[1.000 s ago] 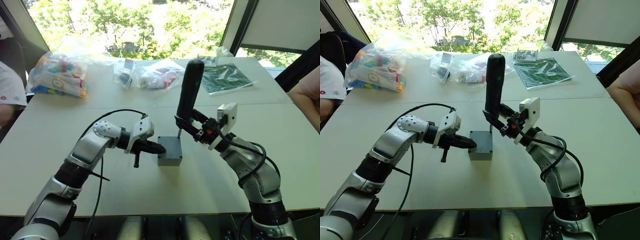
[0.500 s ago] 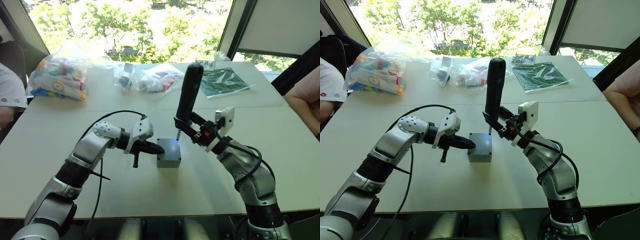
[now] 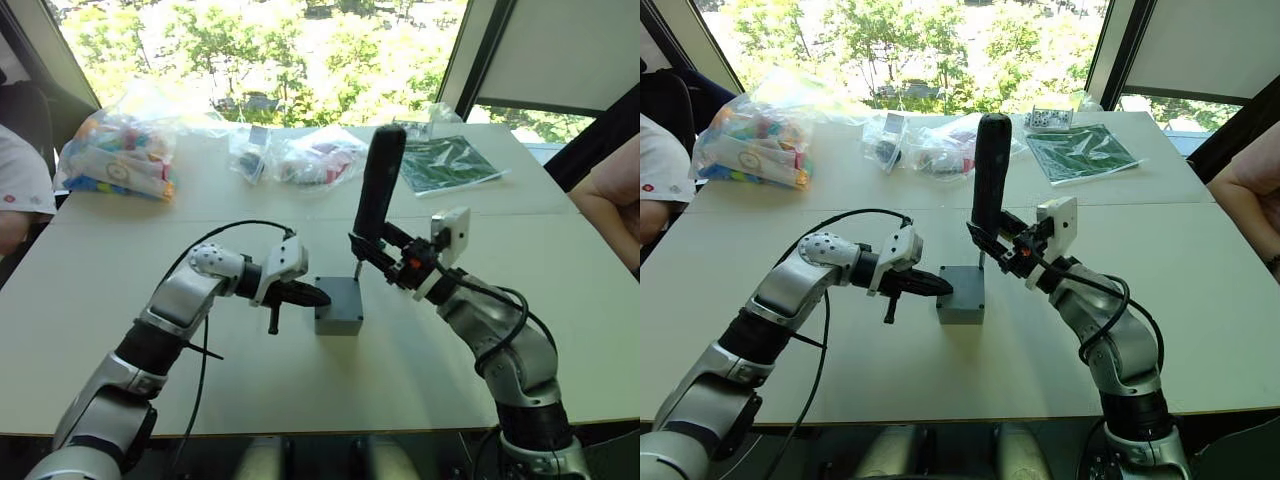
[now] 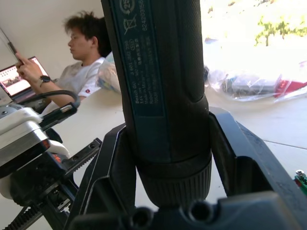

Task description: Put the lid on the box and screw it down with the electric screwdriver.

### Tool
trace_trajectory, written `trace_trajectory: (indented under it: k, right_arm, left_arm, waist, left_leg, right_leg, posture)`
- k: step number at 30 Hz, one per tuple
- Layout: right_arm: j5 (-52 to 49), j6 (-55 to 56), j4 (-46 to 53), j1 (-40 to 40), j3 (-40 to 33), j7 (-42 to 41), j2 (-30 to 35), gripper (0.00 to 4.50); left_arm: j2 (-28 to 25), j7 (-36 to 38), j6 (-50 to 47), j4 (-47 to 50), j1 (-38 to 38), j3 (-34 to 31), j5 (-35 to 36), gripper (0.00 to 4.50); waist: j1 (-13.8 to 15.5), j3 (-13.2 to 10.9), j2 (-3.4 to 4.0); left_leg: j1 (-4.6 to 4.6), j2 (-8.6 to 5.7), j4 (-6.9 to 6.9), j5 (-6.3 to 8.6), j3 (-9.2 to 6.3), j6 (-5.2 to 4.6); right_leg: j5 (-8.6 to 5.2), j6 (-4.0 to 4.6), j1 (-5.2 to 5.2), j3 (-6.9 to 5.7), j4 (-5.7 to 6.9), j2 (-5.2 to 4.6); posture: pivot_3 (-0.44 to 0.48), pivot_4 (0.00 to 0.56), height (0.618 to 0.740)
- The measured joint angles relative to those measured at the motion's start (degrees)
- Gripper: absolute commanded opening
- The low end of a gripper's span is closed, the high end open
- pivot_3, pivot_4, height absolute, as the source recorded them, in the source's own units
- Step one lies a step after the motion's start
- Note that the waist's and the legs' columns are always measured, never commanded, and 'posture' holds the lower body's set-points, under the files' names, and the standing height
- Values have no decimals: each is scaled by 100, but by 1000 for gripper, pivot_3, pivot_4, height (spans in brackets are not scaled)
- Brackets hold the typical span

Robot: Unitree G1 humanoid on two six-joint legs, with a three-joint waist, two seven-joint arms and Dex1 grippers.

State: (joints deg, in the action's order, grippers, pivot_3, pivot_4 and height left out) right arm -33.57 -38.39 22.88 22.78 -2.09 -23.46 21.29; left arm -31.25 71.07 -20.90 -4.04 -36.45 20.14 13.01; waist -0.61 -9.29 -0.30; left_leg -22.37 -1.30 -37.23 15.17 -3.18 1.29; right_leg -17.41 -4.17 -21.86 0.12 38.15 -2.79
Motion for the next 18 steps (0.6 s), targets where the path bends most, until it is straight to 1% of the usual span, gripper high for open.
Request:
trace_trajectory:
  k: [4,6,8,10,12,13,14,16,17,18]
  right_arm:
    - [-684,-621,256,1094,-784,506,165,1766]
    - [-960,-788,508,1420,-997,676,228,1766]
    - [-1145,-1030,595,1534,-1056,848,240,1766]
    - [-1442,-1479,517,1574,-1137,1078,321,1766]
    - [-1925,-2340,151,1839,-1395,1326,751,1766]
    - [-2055,-3098,-300,2128,-1594,1462,1316,1766]
    - [-2048,-3625,-709,2310,-1773,1556,1716,1766]
    - [-1973,-4754,-1853,2481,-2331,1876,2524,1766]
    - [-1999,-5002,-2172,2466,-2416,1963,2687,1766]
    - [-2249,-5224,-2520,2330,-2359,2031,2922,1766]
  left_arm:
    - [116,-34,117,-121,-27,-56,2,0]
    - [158,-98,165,-175,-45,-64,-14,0]
    - [189,-142,105,-191,-69,-100,-4,0]
    - [259,-205,-195,-175,-97,-159,90,0]
    - [253,-229,-759,6,-96,-338,432,0]
    - [111,-168,-1124,331,-95,-510,742,0]
    - [-45,-102,-1300,577,-96,-635,923,0]
    - [-366,-37,-1537,1124,-96,-914,1149,0]
    - [-403,-38,-1569,1242,-87,-965,1160,0]
    - [-401,-70,-1612,1381,-47,-994,1207,0]
  waist:
    - [10,-1,1]
    - [-3,0,0]
    - [-8,0,0]
    - [-9,-1,1]
    - [3,-16,4]
    - [19,-25,5]
    - [43,-28,3]
    - [124,-27,5]
    - [126,-27,5]
    - [118,-28,8]
  left_leg:
    - [-32,-1,4,0,0,0]
    - [-35,0,6,0,0,0]
    - [-34,0,6,0,1,0]
    - [-36,0,4,0,3,0]
    - [-67,-1,-12,-1,1,0]
    - [-105,-2,-26,-1,-7,0]
    - [-121,-3,-32,-2,-7,1]
    - [-118,-11,-5,-1,-1,0]
    - [-117,-11,2,0,5,-2]
    - [-117,-10,8,2,12,-6]
  right_leg:
    - [0,0,-34,0,-1,-2]
    - [0,0,-38,0,-3,-1]
    - [0,0,-38,0,-1,-2]
    - [3,2,-39,1,3,-4]
    - [4,4,-64,-2,10,-5]
    - [7,7,-93,-10,13,-7]
    - [8,9,-104,-12,11,-8]
    - [7,10,-99,-12,-21,-19]
    - [7,10,-99,-10,-28,-19]
    - [7,10,-102,-6,-33,-19]
  posture:
    - [0,150,740]
    - [0,150,740]
    - [0,150,740]
    - [0,150,740]
    - [0,150,740]
    - [0,150,740]
    - [0,150,740]
    - [0,150,740]
    - [0,150,740]
    - [0,150,740]
